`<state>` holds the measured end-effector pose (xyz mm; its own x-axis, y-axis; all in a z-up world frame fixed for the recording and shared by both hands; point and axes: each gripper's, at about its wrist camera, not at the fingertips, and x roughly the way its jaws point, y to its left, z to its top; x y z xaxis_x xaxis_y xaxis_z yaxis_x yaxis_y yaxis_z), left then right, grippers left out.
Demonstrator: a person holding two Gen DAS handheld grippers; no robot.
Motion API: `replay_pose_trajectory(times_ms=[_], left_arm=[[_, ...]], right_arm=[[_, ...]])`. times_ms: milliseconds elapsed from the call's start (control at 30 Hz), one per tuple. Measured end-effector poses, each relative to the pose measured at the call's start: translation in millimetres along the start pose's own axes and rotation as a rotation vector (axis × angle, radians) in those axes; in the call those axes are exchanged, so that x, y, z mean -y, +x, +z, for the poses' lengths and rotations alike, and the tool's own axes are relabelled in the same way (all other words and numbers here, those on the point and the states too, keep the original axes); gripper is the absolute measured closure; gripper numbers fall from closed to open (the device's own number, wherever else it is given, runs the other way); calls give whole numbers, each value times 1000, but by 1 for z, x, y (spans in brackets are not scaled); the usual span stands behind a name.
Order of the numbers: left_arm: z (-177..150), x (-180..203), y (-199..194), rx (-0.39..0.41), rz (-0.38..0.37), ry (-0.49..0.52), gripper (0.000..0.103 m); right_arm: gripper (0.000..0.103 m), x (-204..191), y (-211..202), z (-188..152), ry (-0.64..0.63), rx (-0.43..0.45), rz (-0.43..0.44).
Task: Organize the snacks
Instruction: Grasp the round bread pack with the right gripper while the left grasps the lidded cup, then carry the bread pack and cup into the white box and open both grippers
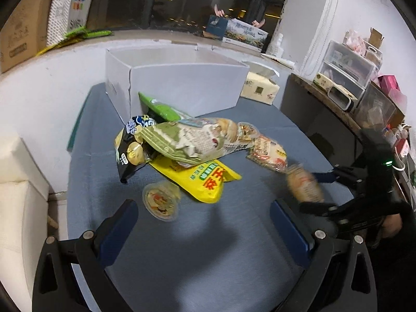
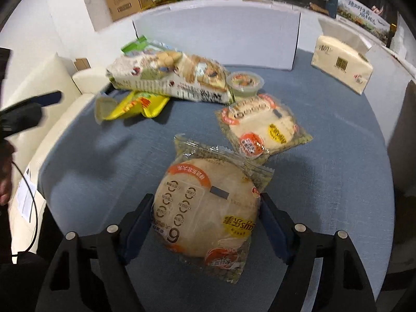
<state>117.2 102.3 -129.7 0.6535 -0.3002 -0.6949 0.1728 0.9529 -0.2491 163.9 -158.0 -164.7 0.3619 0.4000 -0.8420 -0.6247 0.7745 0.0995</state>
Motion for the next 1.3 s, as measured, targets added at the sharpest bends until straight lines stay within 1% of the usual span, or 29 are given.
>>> replay_pose_trajectory(times_ms=[67, 200, 300, 367, 400, 433, 467, 500, 533, 600, 733, 833, 933, 1033, 1133, 1167, 1233, 1300], left_arm=[[3, -11, 11, -29, -5, 12, 0], [8, -27, 35, -100, 17, 70, 0], [8, -34, 52, -142, 2, 98, 1], [8, -34, 60, -157, 3, 132, 5], [7, -33, 63, -168, -2, 144, 19], [6, -33, 67, -182, 8, 154, 42], [7, -31, 66, -165, 61, 176, 55], [7, -31, 66, -165, 65, 171, 55], [8, -32, 66, -170, 50, 156, 55], [5, -30, 62, -157, 55, 152, 55], [-4, -24, 43, -104, 50, 125, 55], [-6, -17, 21, -37, 42, 97, 55], [-1, -9, -3, 49, 26, 70, 55], [16, 2, -23, 140, 14, 36, 55], [43, 8, -39, 237, 3, -1, 55], [54, 10, -43, 268, 1, -10, 55], [78, 14, -44, 307, 21, -10, 55], [107, 14, -41, 348, 26, -28, 55]], right_arm=[[21, -1, -14, 0, 1, 36, 14], [21, 0, -39, -1, 14, 100, 63], [21, -2, -48, 0, 23, 123, 70], [21, -3, -50, -1, 26, 133, 72], [21, -3, -50, 0, 28, 137, 75], [21, -3, -51, 1, 27, 141, 77], [21, -3, -51, 2, 25, 143, 78], [21, -3, -50, 3, 23, 146, 79], [21, -4, -50, 3, 20, 147, 79], [21, -4, -50, 2, 21, 144, 82], [21, -3, -51, 2, 20, 149, 84], [21, -2, -52, 2, 29, 158, 92], [21, 0, -53, 5, 44, 175, 111], [21, 3, -55, 14, 64, 201, 141], [21, 12, -60, 36, 101, 245, 195], [21, 16, -63, 47, 110, 267, 207], [21, 22, -69, 70, 114, 314, 202], [21, 30, -73, 102, 123, 361, 201]])
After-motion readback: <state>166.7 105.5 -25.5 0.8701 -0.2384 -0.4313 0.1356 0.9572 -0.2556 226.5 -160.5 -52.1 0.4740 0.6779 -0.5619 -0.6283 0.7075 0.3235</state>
